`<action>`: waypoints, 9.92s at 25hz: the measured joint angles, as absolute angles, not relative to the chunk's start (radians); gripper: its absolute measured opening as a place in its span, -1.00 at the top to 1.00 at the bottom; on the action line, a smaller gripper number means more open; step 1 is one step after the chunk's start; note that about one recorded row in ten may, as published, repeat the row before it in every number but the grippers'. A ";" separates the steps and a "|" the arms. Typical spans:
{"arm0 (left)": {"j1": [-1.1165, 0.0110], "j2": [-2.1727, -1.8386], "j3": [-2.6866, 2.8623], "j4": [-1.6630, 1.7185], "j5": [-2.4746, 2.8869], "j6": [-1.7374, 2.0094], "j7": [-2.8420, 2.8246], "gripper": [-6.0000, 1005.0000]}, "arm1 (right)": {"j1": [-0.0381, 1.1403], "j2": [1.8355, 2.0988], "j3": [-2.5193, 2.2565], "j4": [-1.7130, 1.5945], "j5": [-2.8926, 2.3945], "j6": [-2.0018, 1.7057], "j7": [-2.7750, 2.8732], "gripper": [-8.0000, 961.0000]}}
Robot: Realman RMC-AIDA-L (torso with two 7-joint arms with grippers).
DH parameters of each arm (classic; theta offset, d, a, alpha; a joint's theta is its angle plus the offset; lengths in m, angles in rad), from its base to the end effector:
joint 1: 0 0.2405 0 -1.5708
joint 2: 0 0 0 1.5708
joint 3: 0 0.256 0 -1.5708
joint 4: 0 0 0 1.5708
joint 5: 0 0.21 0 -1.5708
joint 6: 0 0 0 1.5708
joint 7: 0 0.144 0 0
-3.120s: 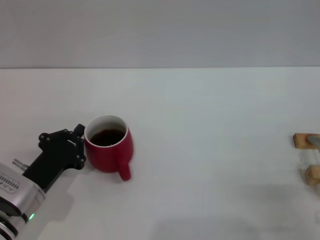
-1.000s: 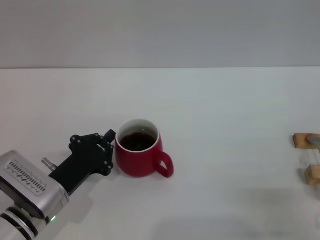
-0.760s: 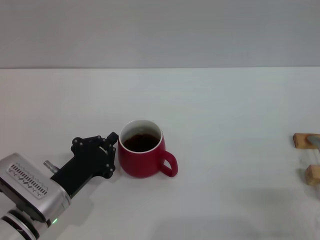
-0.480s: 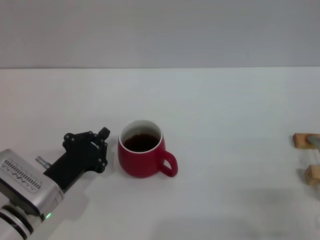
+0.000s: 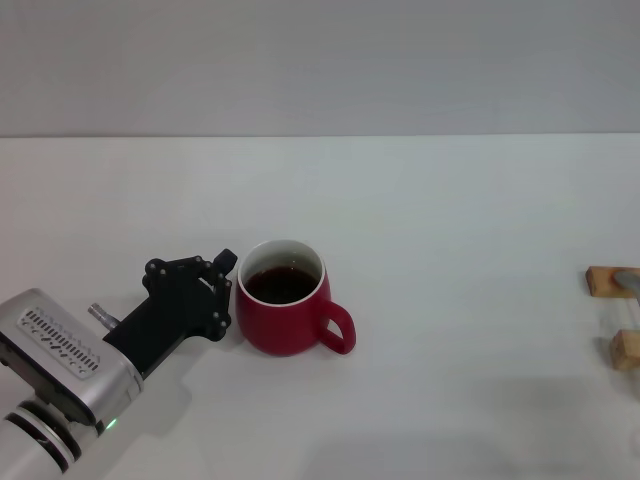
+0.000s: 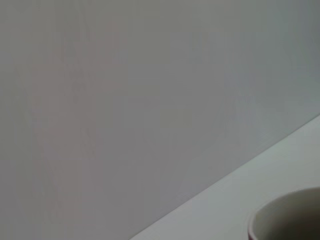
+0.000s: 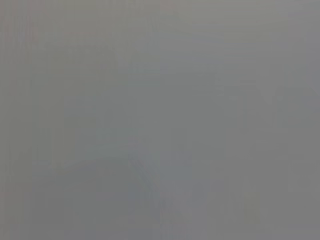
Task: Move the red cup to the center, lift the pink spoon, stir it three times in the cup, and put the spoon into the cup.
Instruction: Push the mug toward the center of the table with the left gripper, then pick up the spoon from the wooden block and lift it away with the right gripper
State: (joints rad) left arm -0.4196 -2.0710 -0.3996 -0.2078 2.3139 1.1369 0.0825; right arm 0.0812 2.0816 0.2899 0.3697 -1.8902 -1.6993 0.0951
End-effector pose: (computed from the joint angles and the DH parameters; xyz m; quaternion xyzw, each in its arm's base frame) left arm -0.3030 0.2928 -0.0827 -0.8529 -0.0678 -0.2106 0.4729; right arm 0.3177 0.1881 -0.0230 -0.6168 0.2178 0.4326 0.6204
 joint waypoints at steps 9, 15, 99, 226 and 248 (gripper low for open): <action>-0.423 -2.072 -0.379 -0.221 2.314 1.137 0.083 0.99 | 0.091 2.082 0.290 0.370 -1.891 -1.692 0.095 -0.49; -0.423 -2.072 -0.366 -0.232 2.315 1.135 0.082 0.99 | 0.094 2.082 0.290 0.370 -1.891 -1.690 0.095 -0.49; -0.217 -2.068 -0.585 -0.295 2.306 1.265 0.079 0.99 | 0.069 2.083 0.213 0.370 -1.891 -1.692 0.099 -0.49; -0.213 -2.062 -0.683 -0.157 2.307 1.365 -0.143 0.99 | -0.002 2.085 0.181 0.382 -1.709 -1.399 0.141 -0.49; -0.213 -2.062 -0.683 -0.153 2.307 1.364 -0.143 0.99 | 0.009 2.084 0.174 0.379 -1.695 -1.379 0.141 -0.28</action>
State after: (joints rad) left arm -0.2132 -2.0617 -0.6827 -0.1533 2.3066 1.3636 -0.1426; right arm 0.0089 2.0841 0.1735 0.3786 -1.6953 -1.3795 0.1411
